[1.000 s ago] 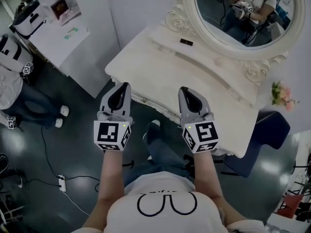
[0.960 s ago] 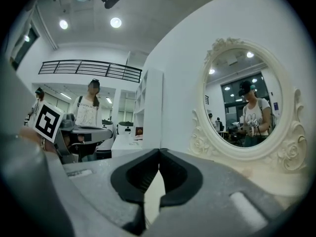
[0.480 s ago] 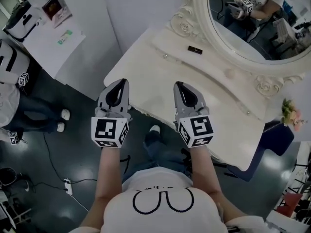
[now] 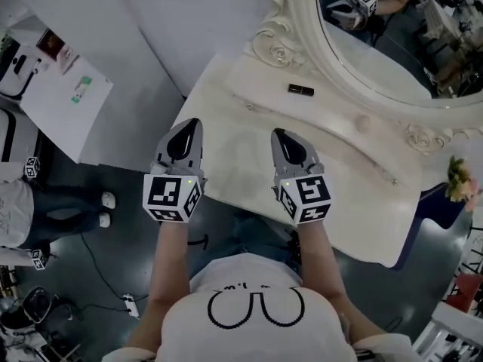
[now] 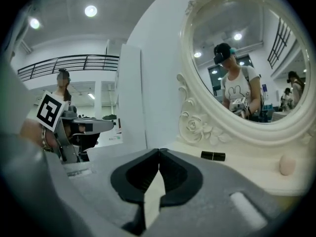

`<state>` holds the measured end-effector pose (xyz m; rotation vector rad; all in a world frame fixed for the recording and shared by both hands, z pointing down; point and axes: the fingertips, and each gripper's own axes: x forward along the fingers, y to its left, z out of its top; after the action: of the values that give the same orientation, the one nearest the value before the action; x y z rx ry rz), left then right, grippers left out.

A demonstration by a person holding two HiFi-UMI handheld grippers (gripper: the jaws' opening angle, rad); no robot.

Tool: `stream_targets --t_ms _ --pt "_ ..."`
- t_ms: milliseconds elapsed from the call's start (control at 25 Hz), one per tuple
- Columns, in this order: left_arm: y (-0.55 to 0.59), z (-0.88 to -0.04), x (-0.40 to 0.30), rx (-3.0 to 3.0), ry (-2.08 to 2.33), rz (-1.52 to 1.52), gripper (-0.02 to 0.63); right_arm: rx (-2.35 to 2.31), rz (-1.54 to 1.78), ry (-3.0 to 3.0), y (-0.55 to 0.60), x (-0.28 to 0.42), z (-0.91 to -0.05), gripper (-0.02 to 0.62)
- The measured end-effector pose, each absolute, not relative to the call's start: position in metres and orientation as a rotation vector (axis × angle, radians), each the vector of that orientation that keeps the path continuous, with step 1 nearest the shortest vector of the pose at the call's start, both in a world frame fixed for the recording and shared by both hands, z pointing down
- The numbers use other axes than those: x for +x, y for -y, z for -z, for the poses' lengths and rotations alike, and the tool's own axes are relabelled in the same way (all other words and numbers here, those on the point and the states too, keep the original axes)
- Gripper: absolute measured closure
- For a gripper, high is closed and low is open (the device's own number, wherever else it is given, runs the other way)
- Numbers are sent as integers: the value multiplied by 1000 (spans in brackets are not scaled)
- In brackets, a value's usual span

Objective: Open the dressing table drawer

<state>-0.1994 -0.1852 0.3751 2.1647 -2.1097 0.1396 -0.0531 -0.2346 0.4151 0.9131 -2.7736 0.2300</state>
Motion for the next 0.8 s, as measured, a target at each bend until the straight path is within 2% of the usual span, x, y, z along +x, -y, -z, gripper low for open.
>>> stream_targets --t_ms 120,320,400,640,800 --pt "204 -382 -203 2180 2069 -154 607 948 -278 2750 249 -54 -422 581" --pt "225 -388 -207 2217 2022 -157 607 985 -313 2724 263 -59 -428 317" --pt "231 -390 -209 2235 1998 -162 607 1028 -309 2707 268 -60 -431 266" --pt "246 -401 -220 2294 1885 -178 607 1184 -443 2633 278 -73 -444 163" --pt "257 -407 -231 2341 1802 -186 607 1286 -501 2556 283 -90 -458 146"
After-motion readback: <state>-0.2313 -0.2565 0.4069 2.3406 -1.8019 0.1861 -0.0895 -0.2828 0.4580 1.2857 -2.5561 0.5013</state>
